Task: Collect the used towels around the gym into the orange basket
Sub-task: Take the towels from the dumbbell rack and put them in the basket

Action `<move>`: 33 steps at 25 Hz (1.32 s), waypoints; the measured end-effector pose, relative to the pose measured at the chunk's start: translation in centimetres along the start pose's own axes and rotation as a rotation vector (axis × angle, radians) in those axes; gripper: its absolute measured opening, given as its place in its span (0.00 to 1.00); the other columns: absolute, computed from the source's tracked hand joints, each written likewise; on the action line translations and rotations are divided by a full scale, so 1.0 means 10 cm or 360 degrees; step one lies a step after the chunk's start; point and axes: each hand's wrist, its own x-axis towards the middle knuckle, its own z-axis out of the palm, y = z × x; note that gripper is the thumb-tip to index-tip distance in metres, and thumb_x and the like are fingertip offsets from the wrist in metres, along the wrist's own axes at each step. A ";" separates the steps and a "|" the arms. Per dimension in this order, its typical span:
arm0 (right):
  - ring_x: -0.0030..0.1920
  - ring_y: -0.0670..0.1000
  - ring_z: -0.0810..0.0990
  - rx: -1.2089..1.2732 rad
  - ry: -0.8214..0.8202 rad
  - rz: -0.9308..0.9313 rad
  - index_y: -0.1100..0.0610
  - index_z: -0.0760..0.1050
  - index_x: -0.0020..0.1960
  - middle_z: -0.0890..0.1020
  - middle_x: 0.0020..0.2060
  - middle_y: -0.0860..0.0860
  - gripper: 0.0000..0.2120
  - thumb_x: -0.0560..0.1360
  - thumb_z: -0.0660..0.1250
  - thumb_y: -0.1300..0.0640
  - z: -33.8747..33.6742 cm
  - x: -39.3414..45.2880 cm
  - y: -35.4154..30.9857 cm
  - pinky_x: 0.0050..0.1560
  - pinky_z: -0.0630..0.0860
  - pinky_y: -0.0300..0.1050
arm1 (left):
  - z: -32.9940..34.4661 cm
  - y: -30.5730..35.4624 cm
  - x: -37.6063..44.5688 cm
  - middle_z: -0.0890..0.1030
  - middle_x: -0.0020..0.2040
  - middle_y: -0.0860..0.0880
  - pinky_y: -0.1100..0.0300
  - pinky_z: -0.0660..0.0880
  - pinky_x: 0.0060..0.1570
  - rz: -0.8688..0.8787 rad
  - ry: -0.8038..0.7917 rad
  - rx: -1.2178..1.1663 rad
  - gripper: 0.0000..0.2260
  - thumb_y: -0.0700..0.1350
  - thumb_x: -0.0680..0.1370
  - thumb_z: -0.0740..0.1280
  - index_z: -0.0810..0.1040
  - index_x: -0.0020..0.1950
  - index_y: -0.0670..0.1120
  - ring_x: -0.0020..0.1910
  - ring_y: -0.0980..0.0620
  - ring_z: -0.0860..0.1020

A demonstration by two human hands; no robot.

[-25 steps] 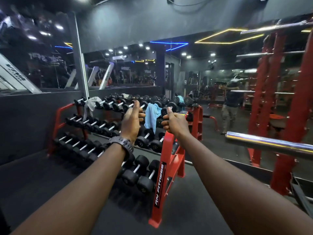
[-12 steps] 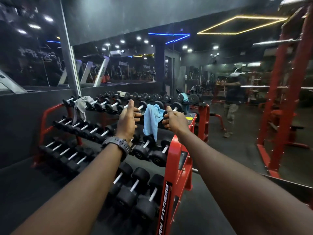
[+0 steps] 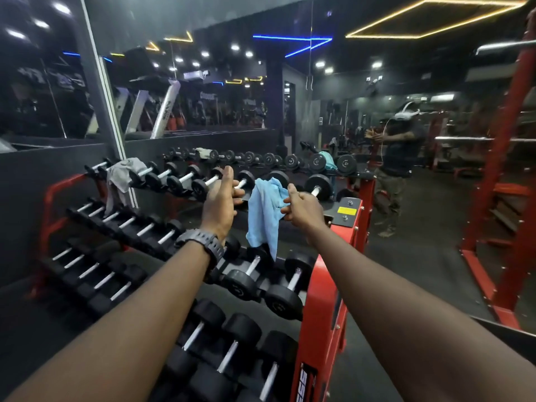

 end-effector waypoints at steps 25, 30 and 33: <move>0.45 0.55 0.85 -0.0103 0.0458 0.0250 0.63 0.80 0.46 0.84 0.37 0.50 0.26 0.83 0.57 0.42 2.43 4.08 1.14 0.57 0.80 0.58 | 0.69 -2.47 4.74 0.84 0.50 0.47 0.44 0.76 0.61 -0.0176 -0.0515 -0.0063 0.31 0.73 0.71 0.54 0.78 0.50 0.49 0.50 0.48 0.82; 0.50 0.56 0.83 -0.0349 0.0517 0.0337 0.56 0.76 0.40 0.86 0.42 0.53 0.24 0.83 0.56 0.41 2.63 4.76 1.36 0.53 0.76 0.52 | 0.82 -2.85 5.34 0.84 0.47 0.50 0.41 0.75 0.63 -0.0198 -0.0509 -0.0035 0.29 0.74 0.70 0.53 0.78 0.47 0.51 0.51 0.48 0.81; 0.61 0.58 0.76 -0.0694 0.0665 0.0337 0.53 0.77 0.49 0.81 0.53 0.53 0.20 0.79 0.59 0.37 2.78 5.02 1.55 0.55 0.72 0.52 | 0.89 -3.03 5.65 0.83 0.47 0.51 0.42 0.75 0.62 -0.0187 -0.0517 -0.0042 0.28 0.73 0.71 0.52 0.78 0.46 0.52 0.51 0.48 0.81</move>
